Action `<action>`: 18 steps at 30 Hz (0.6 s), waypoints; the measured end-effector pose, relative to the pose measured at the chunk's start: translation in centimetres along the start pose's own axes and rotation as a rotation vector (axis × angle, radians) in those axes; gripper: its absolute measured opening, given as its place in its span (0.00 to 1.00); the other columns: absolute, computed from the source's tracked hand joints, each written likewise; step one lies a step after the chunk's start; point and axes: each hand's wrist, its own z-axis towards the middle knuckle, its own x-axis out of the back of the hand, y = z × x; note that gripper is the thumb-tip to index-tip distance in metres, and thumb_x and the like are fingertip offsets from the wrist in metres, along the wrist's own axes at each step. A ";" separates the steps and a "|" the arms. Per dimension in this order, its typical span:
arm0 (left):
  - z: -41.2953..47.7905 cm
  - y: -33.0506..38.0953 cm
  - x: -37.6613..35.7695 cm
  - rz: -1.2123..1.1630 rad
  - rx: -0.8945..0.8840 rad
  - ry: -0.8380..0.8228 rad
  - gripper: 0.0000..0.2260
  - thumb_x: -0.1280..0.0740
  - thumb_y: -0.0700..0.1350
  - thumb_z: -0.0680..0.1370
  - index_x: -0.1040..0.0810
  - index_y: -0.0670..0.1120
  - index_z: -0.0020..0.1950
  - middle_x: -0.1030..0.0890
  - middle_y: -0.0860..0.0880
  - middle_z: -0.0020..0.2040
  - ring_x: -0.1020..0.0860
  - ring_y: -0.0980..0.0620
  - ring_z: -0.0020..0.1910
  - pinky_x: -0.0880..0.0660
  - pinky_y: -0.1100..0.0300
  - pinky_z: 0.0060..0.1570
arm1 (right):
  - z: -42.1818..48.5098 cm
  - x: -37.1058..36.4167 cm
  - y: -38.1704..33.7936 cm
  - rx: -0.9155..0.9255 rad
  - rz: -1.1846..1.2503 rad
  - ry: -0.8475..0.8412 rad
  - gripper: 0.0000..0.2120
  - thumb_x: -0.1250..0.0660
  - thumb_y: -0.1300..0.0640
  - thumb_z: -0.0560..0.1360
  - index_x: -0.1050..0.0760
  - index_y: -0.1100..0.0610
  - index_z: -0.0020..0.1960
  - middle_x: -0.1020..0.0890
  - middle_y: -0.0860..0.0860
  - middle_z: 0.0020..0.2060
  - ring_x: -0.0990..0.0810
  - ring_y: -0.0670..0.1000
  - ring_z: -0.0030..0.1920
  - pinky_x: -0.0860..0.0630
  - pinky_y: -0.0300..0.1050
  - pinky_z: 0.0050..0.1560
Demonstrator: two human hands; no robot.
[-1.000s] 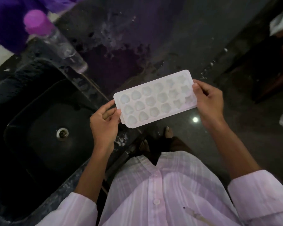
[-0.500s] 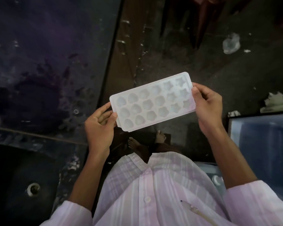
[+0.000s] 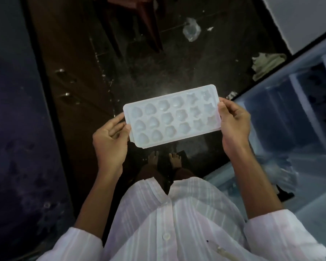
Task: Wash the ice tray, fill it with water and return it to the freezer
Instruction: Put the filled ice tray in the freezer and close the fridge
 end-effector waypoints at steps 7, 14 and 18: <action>4.4 4.2 -5.1 0.084 -0.094 -0.321 0.16 0.29 0.38 0.78 0.19 0.49 0.64 0.15 0.52 0.56 0.16 0.58 0.53 0.18 0.52 0.56 | 0.4 3.3 -0.7 -0.038 0.077 0.313 0.09 0.35 0.56 0.81 0.16 0.51 0.56 0.15 0.43 0.48 0.16 0.45 0.51 0.18 0.48 0.55; 6.4 8.7 -12.4 0.191 -0.224 -0.583 0.15 0.29 0.38 0.78 0.19 0.51 0.63 0.15 0.54 0.55 0.17 0.58 0.55 0.19 0.53 0.57 | 0.8 7.1 -1.2 -0.074 0.214 0.570 0.09 0.36 0.57 0.80 0.16 0.51 0.53 0.14 0.48 0.49 0.15 0.52 0.52 0.18 0.52 0.52; 5.8 11.1 -17.9 0.215 -0.268 -0.717 0.15 0.29 0.37 0.78 0.18 0.50 0.62 0.15 0.55 0.51 0.16 0.59 0.52 0.18 0.56 0.55 | 1.3 10.0 -1.3 -0.092 0.276 0.711 0.09 0.36 0.58 0.80 0.17 0.53 0.54 0.14 0.48 0.48 0.15 0.49 0.50 0.17 0.52 0.53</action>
